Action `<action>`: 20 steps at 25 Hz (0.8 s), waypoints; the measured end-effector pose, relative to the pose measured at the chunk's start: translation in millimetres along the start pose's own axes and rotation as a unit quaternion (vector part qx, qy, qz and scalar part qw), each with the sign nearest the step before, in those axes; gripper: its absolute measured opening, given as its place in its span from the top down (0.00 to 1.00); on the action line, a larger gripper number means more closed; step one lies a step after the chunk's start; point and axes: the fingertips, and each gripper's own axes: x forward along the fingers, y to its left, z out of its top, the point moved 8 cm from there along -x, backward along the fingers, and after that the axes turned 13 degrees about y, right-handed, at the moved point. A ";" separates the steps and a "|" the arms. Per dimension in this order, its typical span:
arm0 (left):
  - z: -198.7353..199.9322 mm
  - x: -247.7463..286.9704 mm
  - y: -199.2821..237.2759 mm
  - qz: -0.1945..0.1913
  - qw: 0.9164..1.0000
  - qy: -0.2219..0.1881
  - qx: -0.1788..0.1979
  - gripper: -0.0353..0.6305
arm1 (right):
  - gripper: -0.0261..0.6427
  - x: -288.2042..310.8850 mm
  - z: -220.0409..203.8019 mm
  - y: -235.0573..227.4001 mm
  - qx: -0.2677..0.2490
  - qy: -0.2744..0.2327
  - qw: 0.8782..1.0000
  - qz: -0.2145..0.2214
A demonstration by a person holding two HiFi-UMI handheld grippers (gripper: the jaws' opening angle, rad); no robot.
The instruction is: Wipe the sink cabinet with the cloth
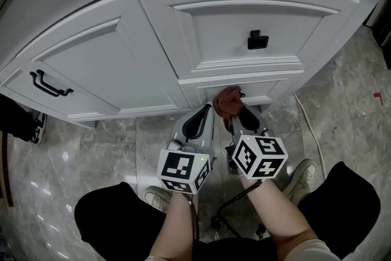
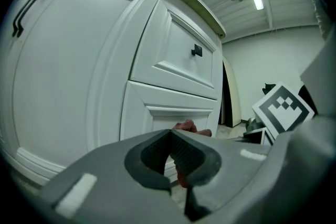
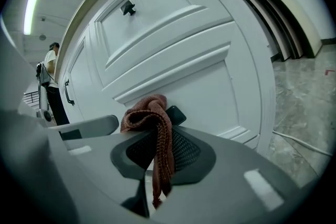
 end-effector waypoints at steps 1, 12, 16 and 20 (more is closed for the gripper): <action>0.7 2.4 -3.1 -0.003 1.000 0.000 0.002 0.94 | 0.83 -3.7 1.2 -2.3 -0.003 -0.005 1.000 0.001; 2.2 18.6 -23.8 -0.020 1.000 0.003 0.012 0.94 | 0.83 -9.8 15.6 -53.3 0.010 -0.024 0.999 -0.045; 0.0 22.4 -25.2 -0.019 1.000 0.008 0.012 0.94 | 0.82 -7.5 17.6 -71.6 0.016 -0.022 0.998 -0.054; -3.6 28.2 -26.4 -0.015 1.000 0.011 0.004 0.94 | 0.83 -14.0 18.9 -86.3 0.016 -0.023 0.997 -0.075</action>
